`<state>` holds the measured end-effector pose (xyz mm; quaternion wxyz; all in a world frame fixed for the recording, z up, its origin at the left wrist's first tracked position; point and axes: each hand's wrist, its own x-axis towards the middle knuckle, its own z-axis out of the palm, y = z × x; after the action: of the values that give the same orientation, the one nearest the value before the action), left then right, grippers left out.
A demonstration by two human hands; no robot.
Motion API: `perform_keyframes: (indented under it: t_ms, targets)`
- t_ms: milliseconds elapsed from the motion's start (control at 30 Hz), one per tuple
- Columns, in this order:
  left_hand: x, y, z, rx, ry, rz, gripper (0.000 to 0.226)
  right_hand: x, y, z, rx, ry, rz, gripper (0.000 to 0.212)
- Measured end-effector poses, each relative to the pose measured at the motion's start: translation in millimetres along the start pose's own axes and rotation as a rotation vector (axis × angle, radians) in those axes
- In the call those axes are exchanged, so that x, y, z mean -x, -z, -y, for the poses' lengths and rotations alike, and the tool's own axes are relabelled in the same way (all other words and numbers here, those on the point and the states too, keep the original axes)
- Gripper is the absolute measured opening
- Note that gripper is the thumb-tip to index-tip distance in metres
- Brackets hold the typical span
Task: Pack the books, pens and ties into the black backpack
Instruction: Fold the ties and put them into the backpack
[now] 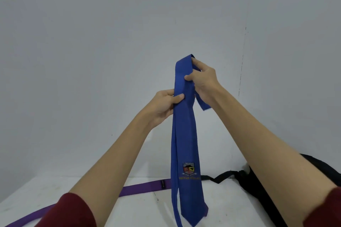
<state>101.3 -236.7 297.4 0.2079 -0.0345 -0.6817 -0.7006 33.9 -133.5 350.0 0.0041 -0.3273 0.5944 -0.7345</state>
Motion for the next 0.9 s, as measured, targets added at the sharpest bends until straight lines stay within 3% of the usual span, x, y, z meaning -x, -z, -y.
perform_keyframes:
  t_ms: [67,167,267,367,433,533,667,800,900]
  targets:
    - [-1.1,-2.3,-2.0,0.055,-0.002,0.025,0.025,0.0,1.1,-3.4,0.012,-0.042,0.002,0.05]
    - [-1.8,-5.0,-5.9,0.124,0.015,0.036,0.032,6.6,2.9,-10.5,0.128,-0.142,-0.022,0.019]
    - [-4.5,-3.2,-5.3,0.251,0.07,-0.062,0.032,20.1,12.8,-24.8,0.252,-0.19,-0.016,0.038]
    - [-4.3,0.9,-1.1,0.386,0.145,-0.13,0.03,36.5,22.5,-40.1,0.27,-0.22,0.184,0.048]
    - [0.3,2.9,2.4,0.423,0.181,-0.123,0.029,40.9,21.1,-48.3,0.316,-0.187,0.268,0.032]
    - [4.5,6.9,9.2,0.511,0.186,-0.182,0.025,35.7,16.1,-53.2,0.419,-0.106,0.168,0.019]
    - [7.8,14.4,19.0,0.556,0.231,-0.272,0.028,32.0,12.3,-49.5,0.202,-0.168,0.204,0.026]
    - [7.3,16.7,27.5,0.605,0.339,-0.208,0.048,34.4,12.7,-47.0,0.125,-0.179,0.326,0.031]
    - [6.1,15.2,27.4,0.689,0.341,-0.219,0.046,38.2,19.0,-50.0,0.043,-0.213,0.391,0.027]
